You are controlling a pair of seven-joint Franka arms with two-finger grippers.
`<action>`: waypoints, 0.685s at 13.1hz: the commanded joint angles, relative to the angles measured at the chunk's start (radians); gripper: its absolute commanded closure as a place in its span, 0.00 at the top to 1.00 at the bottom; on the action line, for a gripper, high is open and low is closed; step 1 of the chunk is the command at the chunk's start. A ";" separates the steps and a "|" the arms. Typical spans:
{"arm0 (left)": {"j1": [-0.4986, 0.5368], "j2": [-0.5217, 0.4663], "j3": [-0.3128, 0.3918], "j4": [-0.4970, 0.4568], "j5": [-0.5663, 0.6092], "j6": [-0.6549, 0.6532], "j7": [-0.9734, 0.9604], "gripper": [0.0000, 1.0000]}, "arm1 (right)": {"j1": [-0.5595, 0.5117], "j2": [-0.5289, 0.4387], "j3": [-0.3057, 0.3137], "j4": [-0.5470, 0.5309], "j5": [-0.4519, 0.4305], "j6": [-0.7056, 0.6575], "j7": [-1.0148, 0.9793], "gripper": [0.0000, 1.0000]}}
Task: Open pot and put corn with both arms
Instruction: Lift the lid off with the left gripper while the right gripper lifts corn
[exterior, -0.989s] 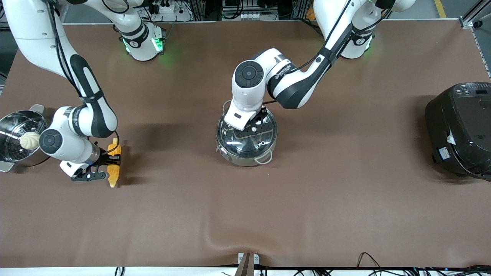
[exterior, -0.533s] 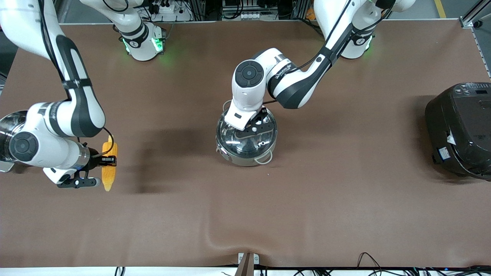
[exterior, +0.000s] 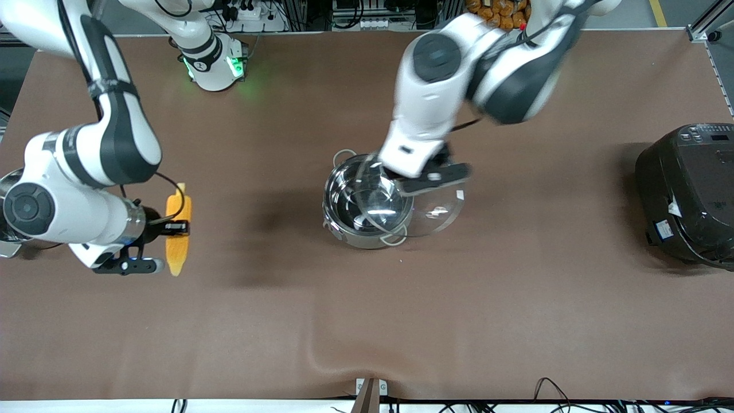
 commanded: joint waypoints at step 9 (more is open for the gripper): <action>0.527 -0.081 -0.022 -0.291 -0.061 0.153 0.562 0.00 | 0.562 0.072 -0.057 0.136 -0.024 0.007 0.683 0.07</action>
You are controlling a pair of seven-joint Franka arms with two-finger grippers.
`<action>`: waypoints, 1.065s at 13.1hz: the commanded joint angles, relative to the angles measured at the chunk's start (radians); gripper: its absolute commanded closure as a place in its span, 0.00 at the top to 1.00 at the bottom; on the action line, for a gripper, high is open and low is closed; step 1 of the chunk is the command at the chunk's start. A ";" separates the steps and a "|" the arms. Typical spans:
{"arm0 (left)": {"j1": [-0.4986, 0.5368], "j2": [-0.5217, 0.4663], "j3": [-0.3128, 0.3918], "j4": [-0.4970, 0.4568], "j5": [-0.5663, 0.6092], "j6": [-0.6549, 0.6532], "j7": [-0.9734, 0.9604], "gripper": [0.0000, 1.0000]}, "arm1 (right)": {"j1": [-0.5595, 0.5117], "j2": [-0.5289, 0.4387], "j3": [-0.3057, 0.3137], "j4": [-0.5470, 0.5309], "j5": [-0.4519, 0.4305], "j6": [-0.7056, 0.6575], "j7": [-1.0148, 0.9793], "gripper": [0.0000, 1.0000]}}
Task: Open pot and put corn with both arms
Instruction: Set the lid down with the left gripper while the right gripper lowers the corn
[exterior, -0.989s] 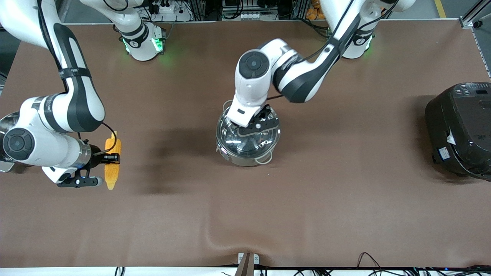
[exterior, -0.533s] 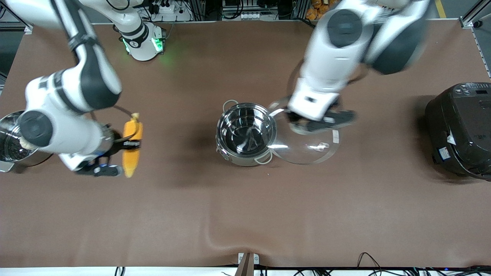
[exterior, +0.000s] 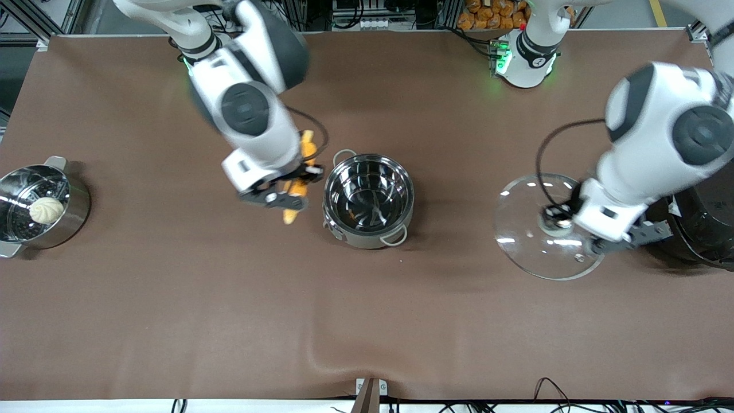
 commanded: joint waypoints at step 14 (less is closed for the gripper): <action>0.112 -0.017 -0.015 -0.622 0.066 0.623 0.035 0.00 | 0.244 0.287 -0.087 0.114 -0.095 0.342 0.198 0.10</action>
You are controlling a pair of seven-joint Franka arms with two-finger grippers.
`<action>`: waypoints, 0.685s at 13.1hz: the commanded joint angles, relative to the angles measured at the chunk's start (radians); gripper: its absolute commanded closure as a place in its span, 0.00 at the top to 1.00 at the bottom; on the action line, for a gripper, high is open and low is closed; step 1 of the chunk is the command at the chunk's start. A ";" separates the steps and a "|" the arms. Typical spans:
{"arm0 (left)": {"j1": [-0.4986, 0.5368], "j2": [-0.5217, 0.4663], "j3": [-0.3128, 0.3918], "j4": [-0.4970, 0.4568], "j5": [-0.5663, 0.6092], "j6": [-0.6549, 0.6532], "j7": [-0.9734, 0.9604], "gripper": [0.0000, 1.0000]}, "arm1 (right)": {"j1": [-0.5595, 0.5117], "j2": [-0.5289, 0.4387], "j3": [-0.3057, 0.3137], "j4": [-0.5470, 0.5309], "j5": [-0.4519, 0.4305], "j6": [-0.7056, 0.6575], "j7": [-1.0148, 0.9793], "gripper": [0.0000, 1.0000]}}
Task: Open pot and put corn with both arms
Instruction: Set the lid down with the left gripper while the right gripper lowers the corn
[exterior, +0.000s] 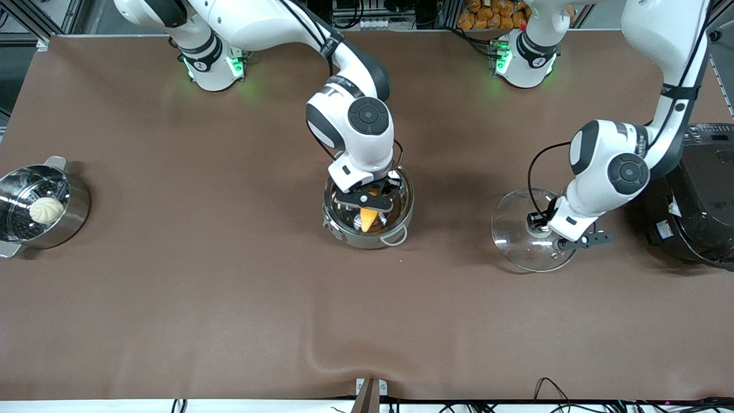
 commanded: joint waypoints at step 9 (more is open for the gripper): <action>0.092 0.027 -0.006 -0.177 0.031 0.238 -0.004 0.22 | 0.015 0.027 -0.010 0.020 -0.105 0.002 0.010 1.00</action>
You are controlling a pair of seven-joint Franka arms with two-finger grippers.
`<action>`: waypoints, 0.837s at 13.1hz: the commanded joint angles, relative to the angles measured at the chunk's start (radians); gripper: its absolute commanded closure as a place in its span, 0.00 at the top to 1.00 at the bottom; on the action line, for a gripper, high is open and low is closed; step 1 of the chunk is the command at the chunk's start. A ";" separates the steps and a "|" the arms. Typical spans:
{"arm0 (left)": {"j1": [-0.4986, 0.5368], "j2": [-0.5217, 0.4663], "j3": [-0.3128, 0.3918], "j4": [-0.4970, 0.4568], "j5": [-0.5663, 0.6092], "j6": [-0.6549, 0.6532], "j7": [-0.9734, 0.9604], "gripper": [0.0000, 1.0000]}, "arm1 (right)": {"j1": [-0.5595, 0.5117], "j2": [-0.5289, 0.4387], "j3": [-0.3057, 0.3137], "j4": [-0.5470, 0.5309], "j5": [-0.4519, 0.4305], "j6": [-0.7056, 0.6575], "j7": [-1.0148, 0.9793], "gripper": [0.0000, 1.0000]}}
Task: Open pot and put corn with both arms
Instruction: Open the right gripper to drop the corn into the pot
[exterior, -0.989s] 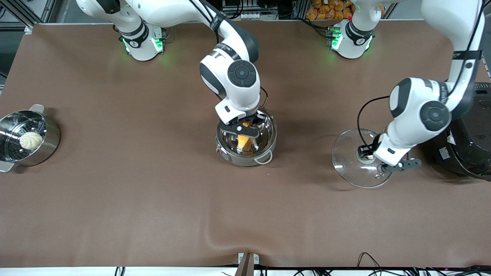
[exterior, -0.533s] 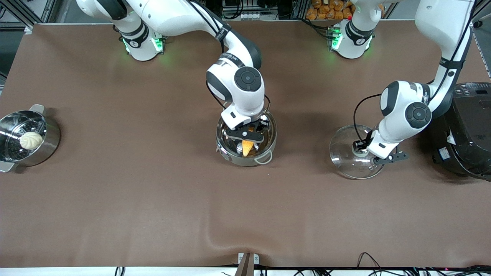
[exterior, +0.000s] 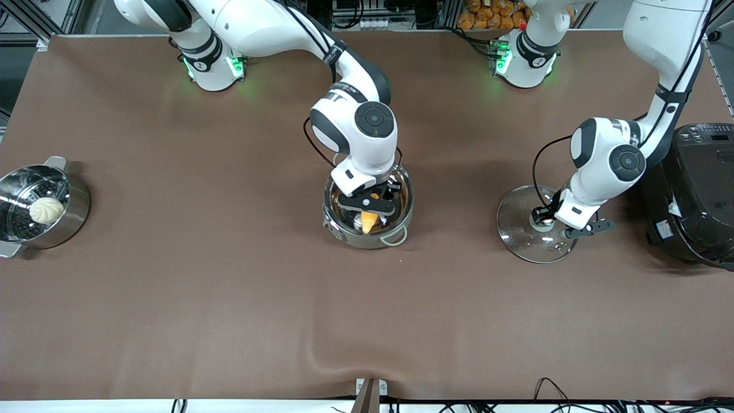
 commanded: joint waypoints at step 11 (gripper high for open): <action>0.005 -0.233 -0.065 0.431 0.031 -0.632 0.122 1.00 | -0.257 -0.413 -0.006 -0.093 0.150 -0.376 -0.317 1.00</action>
